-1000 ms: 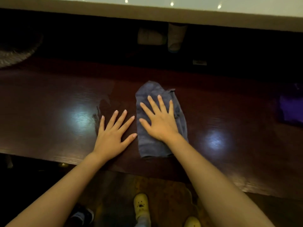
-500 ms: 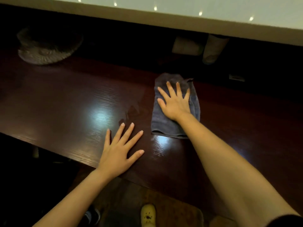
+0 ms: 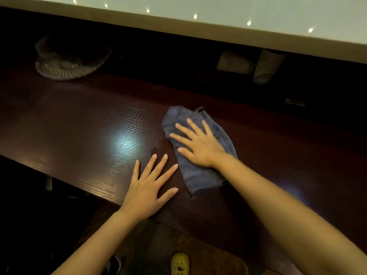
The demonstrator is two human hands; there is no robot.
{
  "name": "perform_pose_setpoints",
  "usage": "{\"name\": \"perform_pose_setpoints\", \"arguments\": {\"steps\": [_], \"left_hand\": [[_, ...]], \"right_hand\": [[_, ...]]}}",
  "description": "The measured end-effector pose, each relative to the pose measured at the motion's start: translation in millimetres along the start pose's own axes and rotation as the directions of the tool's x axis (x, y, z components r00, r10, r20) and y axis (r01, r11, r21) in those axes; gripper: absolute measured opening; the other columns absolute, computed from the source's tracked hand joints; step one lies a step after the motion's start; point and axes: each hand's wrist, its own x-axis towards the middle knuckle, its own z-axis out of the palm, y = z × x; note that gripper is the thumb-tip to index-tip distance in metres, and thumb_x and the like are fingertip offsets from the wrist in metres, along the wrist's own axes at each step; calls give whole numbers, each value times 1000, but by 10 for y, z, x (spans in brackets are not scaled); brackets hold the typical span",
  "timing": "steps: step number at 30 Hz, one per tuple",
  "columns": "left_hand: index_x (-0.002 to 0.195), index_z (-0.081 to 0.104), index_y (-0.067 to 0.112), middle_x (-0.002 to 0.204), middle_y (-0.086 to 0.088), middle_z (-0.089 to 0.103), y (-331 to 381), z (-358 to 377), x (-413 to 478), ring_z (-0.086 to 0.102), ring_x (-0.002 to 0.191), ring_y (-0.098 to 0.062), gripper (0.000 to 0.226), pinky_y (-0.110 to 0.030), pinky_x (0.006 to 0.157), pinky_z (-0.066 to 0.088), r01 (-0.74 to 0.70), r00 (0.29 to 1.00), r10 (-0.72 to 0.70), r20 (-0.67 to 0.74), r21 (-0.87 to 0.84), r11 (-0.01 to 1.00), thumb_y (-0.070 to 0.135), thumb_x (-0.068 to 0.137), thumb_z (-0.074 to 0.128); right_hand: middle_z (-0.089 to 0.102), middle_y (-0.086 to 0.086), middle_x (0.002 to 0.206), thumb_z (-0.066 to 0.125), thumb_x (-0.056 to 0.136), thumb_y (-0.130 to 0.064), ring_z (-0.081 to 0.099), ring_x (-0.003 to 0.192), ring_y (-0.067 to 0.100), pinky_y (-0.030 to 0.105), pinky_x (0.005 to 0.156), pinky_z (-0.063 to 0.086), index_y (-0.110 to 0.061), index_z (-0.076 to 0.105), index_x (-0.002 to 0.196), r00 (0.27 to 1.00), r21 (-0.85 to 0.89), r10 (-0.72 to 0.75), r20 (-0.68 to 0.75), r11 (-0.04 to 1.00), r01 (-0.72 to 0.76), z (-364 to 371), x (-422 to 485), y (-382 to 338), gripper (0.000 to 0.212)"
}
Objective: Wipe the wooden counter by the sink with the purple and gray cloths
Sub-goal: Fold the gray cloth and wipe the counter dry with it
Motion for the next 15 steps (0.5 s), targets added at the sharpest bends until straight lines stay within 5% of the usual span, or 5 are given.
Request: {"name": "perform_pose_setpoints", "arguments": {"steps": [4, 10, 15], "left_hand": [[142, 13, 47, 156, 9, 11, -6, 4, -89, -5, 144, -15, 59, -51, 113, -4, -20, 1000, 20, 5, 11, 1000, 68, 88, 18], [142, 12, 46, 156, 8, 8, -18, -5, -81, -5, 144, -16, 59, -52, 112, -2, -13, 1000, 13, 11, 28, 1000, 68, 88, 17], [143, 13, 44, 156, 9, 8, -101, -17, -204, -1, 145, -16, 64, -47, 114, -1, 43, 999, -43, 9, -8, 999, 70, 85, 17]], "right_hand": [[14, -9, 158, 13, 89, -55, 4, 146, 21, 51, 114, -2, -42, 19, 144, 999, -13, -46, -1, 999, 46, -4, -27, 163, 57], [7, -9, 159, 22, 96, -50, -1, 146, 23, 57, 115, -3, -40, 17, 145, 982, 14, 190, -13, 982, -190, -75, 716, 238, 50], [9, -6, 159, 24, 95, -51, -1, 146, 28, 58, 113, -4, -37, 18, 146, 999, 2, 44, 2, 999, -44, -8, 534, -109, 53]]}}
